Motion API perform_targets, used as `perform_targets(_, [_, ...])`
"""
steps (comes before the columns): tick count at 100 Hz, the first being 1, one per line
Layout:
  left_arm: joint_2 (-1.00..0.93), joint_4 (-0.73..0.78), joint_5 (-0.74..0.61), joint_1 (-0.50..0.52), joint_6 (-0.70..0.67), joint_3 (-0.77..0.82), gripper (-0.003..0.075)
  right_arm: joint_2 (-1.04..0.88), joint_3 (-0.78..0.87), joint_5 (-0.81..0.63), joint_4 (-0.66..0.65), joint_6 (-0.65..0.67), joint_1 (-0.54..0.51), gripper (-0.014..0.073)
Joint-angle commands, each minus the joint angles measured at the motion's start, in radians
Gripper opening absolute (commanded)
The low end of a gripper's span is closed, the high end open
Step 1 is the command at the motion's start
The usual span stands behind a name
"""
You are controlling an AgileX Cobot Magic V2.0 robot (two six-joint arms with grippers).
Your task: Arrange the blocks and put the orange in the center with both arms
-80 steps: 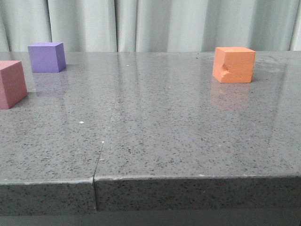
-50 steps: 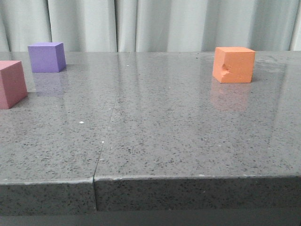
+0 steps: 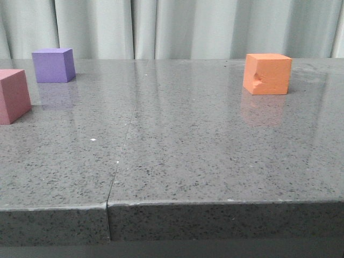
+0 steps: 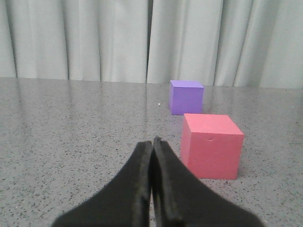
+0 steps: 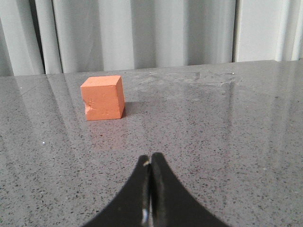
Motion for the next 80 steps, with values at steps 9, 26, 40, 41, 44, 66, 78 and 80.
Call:
perform_targets(9, [-0.028,0.0,-0.081,0.001,-0.002,0.041,-0.002,-0.023,-0.019,-0.107,-0.004,-0.007,-0.006,-0.0067])
perform_targets(26, [-0.028,0.0,-0.081,0.001,-0.002,0.041,-0.002,-0.012,-0.073,-0.044,-0.003,-0.007,-0.006,-0.0067])
perform_targets(40, [-0.028,0.0,-0.081,0.001,-0.002,0.041,-0.002,0.024,-0.169,0.068,-0.002,-0.006,-0.006,-0.0067])
perform_targets(41, [-0.028,0.0,-0.081,0.001,-0.002,0.041,-0.002,0.03,-0.175,0.074,-0.002,-0.006,-0.006,-0.0067])
perform_targets(44, [-0.028,0.0,-0.081,0.001,-0.002,0.041,-0.002,0.044,-0.199,0.099,-0.002,-0.006,-0.006,-0.0067])
perform_targets(66, [-0.028,0.0,-0.081,0.001,-0.002,0.041,-0.002,0.204,-0.401,0.236,-0.003,-0.006,-0.006,-0.0067])
perform_targets(78, [-0.028,0.0,-0.081,0.001,-0.002,0.041,-0.002,0.325,-0.499,0.29,-0.002,-0.006,-0.006,-0.0067])
perform_targets(80, [-0.028,0.0,-0.081,0.001,-0.002,0.041,-0.002,0.34,-0.511,0.298,-0.002,-0.006,-0.006,-0.0067])
